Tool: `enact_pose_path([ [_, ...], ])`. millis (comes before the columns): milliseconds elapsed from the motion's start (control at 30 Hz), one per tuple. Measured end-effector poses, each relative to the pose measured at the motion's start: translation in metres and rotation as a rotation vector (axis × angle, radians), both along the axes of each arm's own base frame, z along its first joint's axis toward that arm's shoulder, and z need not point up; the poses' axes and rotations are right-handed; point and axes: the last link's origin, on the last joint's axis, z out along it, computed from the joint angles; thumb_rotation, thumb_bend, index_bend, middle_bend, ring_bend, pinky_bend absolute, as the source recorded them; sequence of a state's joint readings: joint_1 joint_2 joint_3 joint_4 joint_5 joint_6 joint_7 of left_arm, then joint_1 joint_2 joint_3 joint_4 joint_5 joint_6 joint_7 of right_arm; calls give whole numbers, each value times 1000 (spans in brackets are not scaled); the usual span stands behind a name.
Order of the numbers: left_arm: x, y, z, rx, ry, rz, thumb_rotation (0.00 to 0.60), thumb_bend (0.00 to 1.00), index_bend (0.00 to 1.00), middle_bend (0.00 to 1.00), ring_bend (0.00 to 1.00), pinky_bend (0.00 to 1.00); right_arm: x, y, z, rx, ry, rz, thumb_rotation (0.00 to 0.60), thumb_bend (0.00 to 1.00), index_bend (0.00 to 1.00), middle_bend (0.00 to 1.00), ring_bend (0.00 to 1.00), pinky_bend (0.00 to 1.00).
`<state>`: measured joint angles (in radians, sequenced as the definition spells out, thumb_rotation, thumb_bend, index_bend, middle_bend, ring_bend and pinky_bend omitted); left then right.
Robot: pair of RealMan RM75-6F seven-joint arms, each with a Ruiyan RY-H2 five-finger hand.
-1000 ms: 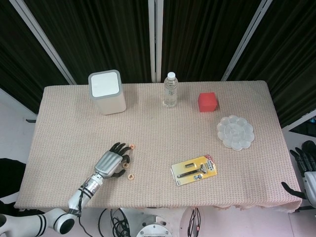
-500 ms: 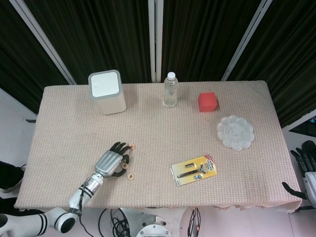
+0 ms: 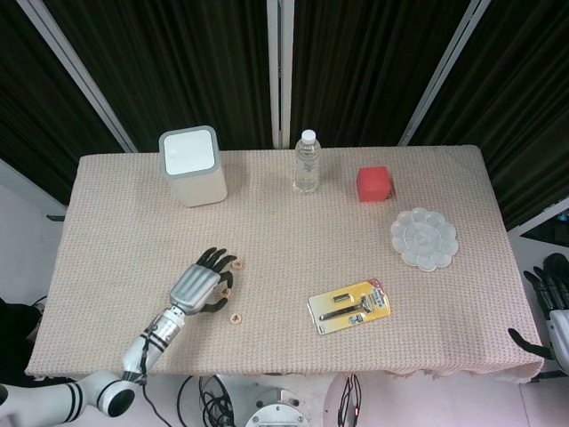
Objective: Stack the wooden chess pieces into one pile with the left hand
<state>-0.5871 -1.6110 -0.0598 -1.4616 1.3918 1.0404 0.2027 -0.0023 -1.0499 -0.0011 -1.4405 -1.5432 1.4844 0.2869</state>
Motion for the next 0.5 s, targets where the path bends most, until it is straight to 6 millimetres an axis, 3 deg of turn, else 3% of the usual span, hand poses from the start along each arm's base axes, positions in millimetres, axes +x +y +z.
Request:
enact_pose_path([
  [500,-12,33,21,58,65,63,600,297,515,110,0,0,2,1,-1,6,-1,5,600,147,0,0,0,0],
])
